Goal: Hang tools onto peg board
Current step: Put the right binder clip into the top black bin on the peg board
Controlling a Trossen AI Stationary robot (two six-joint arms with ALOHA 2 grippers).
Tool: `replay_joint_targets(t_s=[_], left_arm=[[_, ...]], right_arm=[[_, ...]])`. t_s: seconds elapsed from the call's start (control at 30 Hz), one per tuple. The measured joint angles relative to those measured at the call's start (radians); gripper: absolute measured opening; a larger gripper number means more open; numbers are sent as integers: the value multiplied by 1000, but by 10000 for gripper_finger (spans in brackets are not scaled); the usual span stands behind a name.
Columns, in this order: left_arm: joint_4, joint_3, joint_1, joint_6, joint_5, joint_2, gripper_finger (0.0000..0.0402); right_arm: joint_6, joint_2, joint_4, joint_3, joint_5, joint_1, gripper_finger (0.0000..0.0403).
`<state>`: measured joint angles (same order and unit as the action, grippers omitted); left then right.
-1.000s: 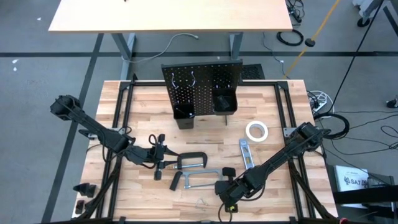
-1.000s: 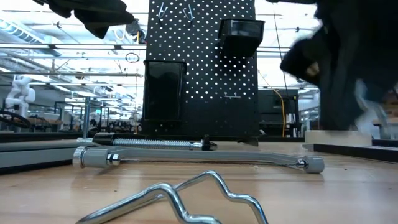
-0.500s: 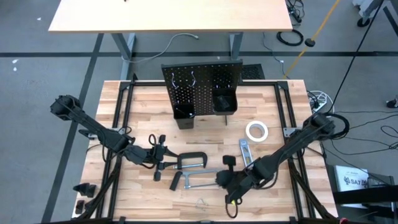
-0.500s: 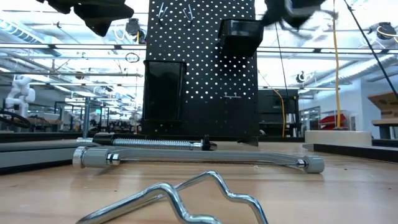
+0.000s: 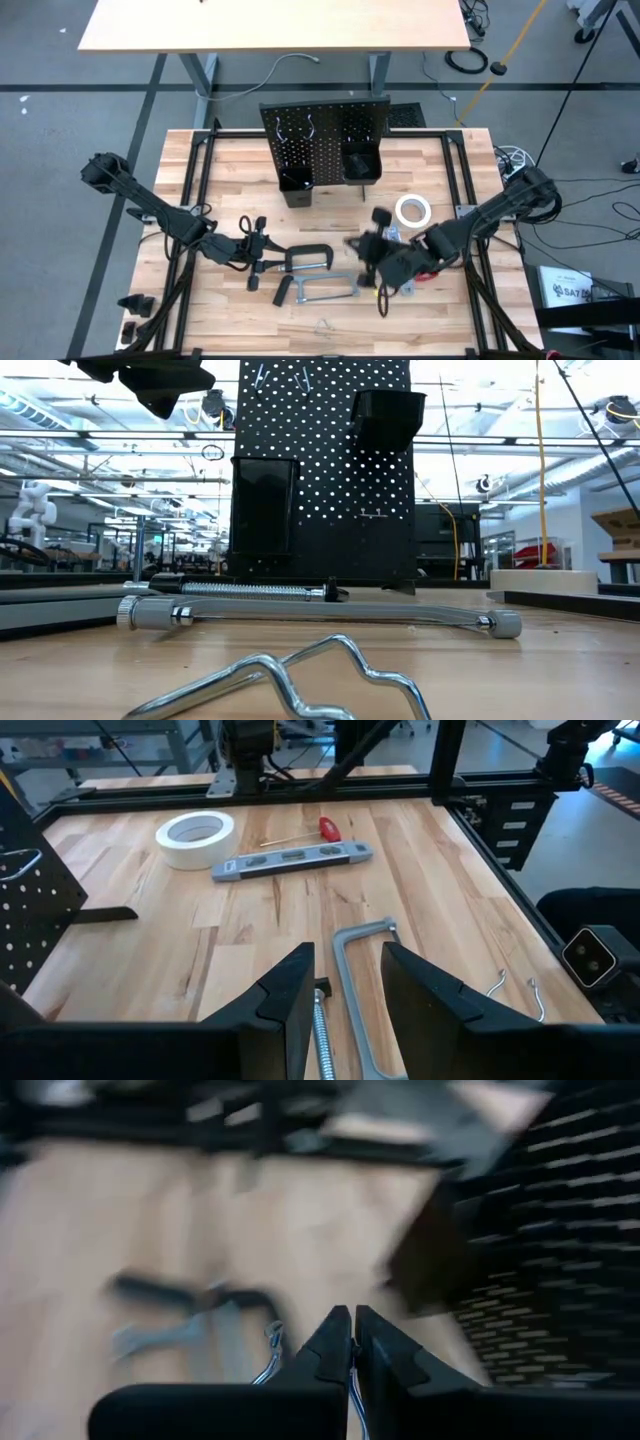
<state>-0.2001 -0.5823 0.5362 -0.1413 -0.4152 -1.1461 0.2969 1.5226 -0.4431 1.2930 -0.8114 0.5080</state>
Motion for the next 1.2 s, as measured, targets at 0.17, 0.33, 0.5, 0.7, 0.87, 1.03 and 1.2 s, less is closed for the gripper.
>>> replay_joint_targets(t_s=[0.17, 0.33, 0.5, 0.7, 0.87, 1.03, 1.2], left_arm=[[0, 0, 0, 0, 0, 0, 123], [0, 0, 0, 0, 0, 0, 123], [1, 0, 0, 17, 0, 0, 123], [1, 0, 0, 18, 0, 0, 123], [5, 0, 0, 19, 0, 0, 123], [9, 0, 0, 19, 0, 0, 123], [9, 0, 0, 19, 0, 0, 123]], right_arm=[[-77, -57, 73, 1, -183, -56, 2], [-115, -104, 146, 2, -212, -139, 2], [-122, -135, 158, 2, -214, -237, 2], [-126, -144, 157, 2, -205, -336, 2], [-126, -144, 151, 2, -173, -385, 2], [-99, -144, 138, 2, -126, -413, 9], [-70, -144, 93, 2, -128, -437, 11]])
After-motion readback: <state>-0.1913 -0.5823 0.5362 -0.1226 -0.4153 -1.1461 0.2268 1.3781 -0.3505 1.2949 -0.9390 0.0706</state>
